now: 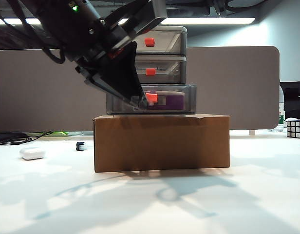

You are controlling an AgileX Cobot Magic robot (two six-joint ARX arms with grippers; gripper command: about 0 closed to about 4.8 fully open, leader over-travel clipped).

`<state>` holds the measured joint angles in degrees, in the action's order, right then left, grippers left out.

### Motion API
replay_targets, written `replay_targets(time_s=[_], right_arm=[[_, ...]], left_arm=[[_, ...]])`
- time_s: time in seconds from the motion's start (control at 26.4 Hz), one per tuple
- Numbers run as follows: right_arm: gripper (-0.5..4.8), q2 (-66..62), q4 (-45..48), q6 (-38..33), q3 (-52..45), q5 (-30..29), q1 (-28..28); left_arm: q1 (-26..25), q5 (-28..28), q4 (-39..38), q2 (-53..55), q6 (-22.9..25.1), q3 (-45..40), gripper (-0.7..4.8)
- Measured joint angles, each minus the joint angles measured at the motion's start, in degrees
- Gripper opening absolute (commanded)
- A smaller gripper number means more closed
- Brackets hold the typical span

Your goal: Open the third layer of the drawer on the table, pick up a pack of napkins on the table and put it in, and finally close the drawer.

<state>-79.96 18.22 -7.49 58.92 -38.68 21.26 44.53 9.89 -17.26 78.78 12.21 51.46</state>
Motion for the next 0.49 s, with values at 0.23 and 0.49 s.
replay_targets(time_s=[0.23,0.49], right_arm=[[-0.06,0.0,-0.13,0.26,0.0,0.0,0.0],[-0.06,0.0,-0.5,1.55,0.0,0.02,0.0]], left_arm=[[0.0,-3.96,4.59,0.26,1.22,0.0,-0.06],[0.61,-8.74,8.79,5.22,2.32,-0.02,-0.06]])
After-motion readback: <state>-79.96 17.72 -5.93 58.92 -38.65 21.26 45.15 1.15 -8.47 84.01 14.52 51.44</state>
